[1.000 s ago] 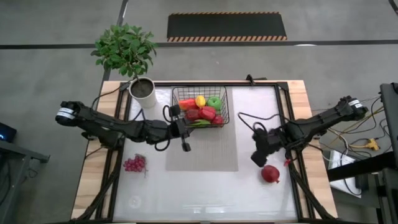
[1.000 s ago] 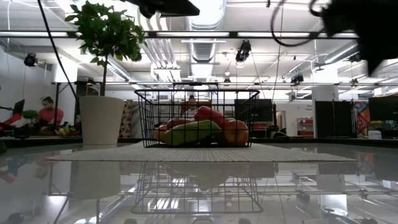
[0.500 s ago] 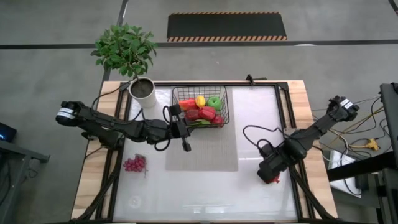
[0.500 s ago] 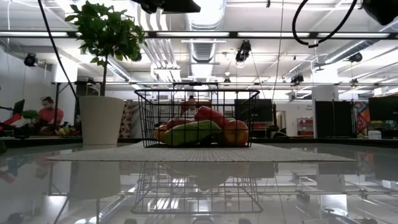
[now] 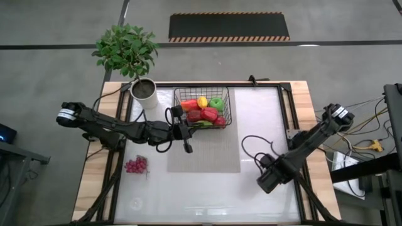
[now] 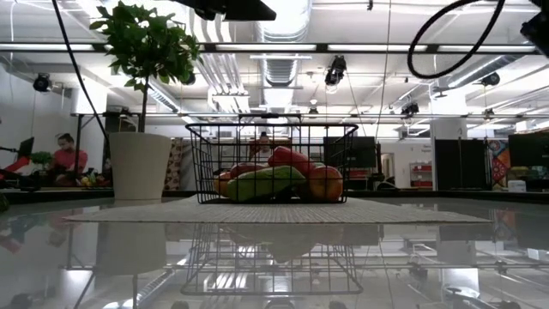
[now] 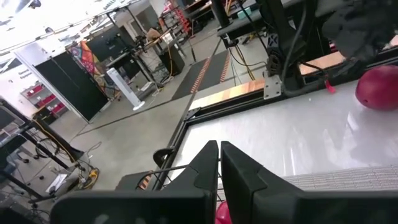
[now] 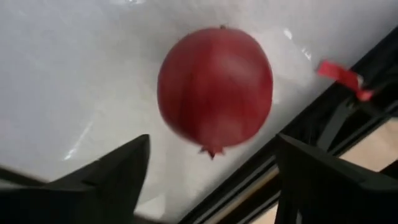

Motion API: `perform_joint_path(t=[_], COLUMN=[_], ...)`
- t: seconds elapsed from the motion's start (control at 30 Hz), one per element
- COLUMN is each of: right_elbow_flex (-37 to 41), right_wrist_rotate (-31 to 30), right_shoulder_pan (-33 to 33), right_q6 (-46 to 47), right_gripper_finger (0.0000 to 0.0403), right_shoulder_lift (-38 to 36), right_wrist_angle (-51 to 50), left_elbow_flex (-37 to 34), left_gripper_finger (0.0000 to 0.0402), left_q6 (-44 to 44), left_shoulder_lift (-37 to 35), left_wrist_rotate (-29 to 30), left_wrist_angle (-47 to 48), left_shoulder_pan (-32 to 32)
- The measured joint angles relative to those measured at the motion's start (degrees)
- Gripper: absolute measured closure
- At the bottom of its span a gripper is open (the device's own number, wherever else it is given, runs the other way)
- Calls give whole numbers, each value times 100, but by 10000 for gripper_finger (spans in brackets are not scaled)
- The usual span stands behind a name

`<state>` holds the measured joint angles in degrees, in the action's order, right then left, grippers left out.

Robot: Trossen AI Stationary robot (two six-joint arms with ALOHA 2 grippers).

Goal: Build produce basket
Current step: Put the pomegranate into the wire basket

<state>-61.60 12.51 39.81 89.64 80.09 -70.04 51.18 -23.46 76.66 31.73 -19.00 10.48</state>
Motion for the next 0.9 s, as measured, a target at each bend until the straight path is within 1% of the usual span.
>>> perform_joint_path(t=[0.07, 0.13, 0.47, 0.53, 0.77, 0.83, 0.9], right_elbow_flex=[6, 8, 18, 13, 28, 31, 33], right_wrist_rotate=[-21, -30, -28, -7, -42, -86, -278], right_shoulder_pan=[-6, -6, -6, -6, -6, -6, -6], right_q6=[-236, -387, -615, -673, -681, -705, -705], right_gripper_finger=[46, 36, 37, 46, 109, 115, 116], right_shoulder_lift=[172, 339, 922, 982, 895, 836, 739], right_wrist_angle=[2, -2, -42, -55, -48, 0, 30], left_elbow_flex=[0, 0, -4, -4, -4, -4, -16], left_gripper_finger=[400, 400, 400, 400, 400, 400, 400], left_q6=[0, 0, 2, 2, 3, -6, -123], left_shoulder_lift=[0, 0, 0, 0, 0, 0, -5], left_wrist_rotate=[0, 0, 0, 0, 0, 0, 0], left_wrist_angle=[0, 2, 0, -1, 0, 2, -1], left_shoulder_pan=[0, 0, 0, 0, 0, 0, -1])
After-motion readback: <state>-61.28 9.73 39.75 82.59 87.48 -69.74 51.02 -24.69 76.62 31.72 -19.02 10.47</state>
